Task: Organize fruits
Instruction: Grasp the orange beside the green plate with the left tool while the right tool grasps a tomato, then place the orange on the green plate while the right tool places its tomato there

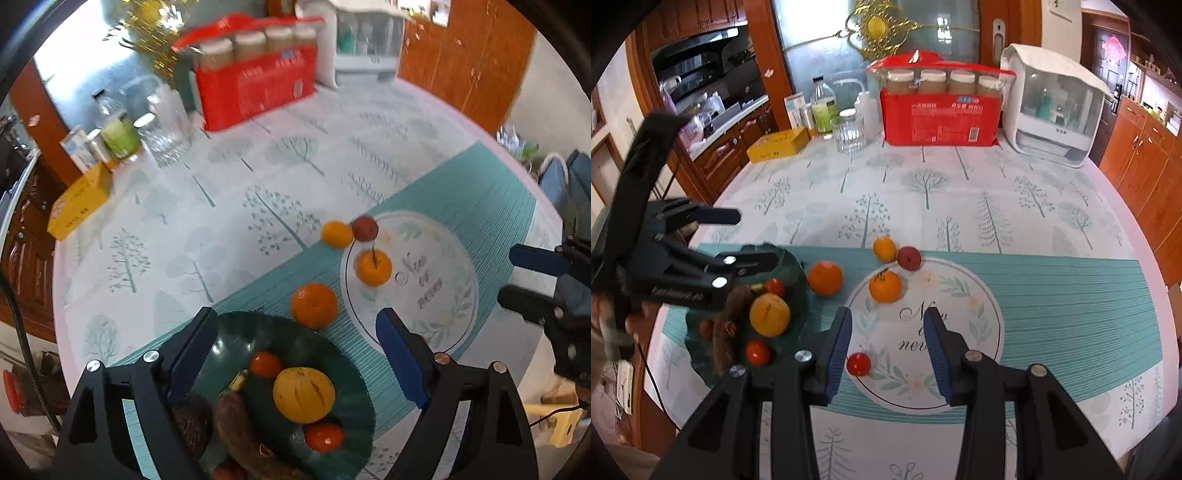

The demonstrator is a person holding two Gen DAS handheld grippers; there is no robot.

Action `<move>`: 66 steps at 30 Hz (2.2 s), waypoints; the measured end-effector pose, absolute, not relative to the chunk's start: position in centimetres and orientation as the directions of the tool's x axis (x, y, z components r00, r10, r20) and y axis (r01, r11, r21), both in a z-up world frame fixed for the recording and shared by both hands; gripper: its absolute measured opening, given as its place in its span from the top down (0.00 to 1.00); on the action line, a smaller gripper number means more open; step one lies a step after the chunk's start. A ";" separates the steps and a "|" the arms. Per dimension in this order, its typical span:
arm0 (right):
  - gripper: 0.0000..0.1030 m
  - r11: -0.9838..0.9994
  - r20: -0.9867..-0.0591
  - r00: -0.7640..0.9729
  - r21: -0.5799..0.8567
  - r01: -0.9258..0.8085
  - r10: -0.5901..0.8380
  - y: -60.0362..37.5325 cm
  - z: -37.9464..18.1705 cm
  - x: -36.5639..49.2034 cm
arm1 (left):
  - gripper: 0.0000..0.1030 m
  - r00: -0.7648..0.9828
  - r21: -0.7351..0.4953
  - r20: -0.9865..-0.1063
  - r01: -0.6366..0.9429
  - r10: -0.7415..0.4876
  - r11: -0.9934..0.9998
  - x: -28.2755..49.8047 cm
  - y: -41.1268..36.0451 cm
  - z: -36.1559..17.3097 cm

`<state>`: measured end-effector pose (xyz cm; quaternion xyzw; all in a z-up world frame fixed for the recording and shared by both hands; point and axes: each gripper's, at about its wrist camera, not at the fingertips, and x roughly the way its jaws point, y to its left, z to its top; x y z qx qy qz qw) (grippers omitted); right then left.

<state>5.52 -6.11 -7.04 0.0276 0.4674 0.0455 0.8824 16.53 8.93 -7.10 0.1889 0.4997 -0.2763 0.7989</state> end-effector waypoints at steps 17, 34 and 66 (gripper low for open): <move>0.61 0.971 -0.881 0.412 0.190 -0.142 0.232 -3.8 -17.0 6.7 | 0.16 0.192 -0.002 -0.966 0.661 -0.172 0.750 20.3 5.2 -16.0; 0.67 0.963 -0.891 0.394 0.145 -0.226 0.227 -2.1 -18.6 7.0 | 0.40 0.181 0.024 -0.973 0.688 -0.140 0.725 20.7 4.4 -17.9; 0.76 0.974 -0.849 0.477 0.180 -0.141 0.226 -4.4 -13.1 6.3 | 0.58 0.267 -0.075 -0.916 0.621 -0.300 0.781 16.2 4.0 -8.8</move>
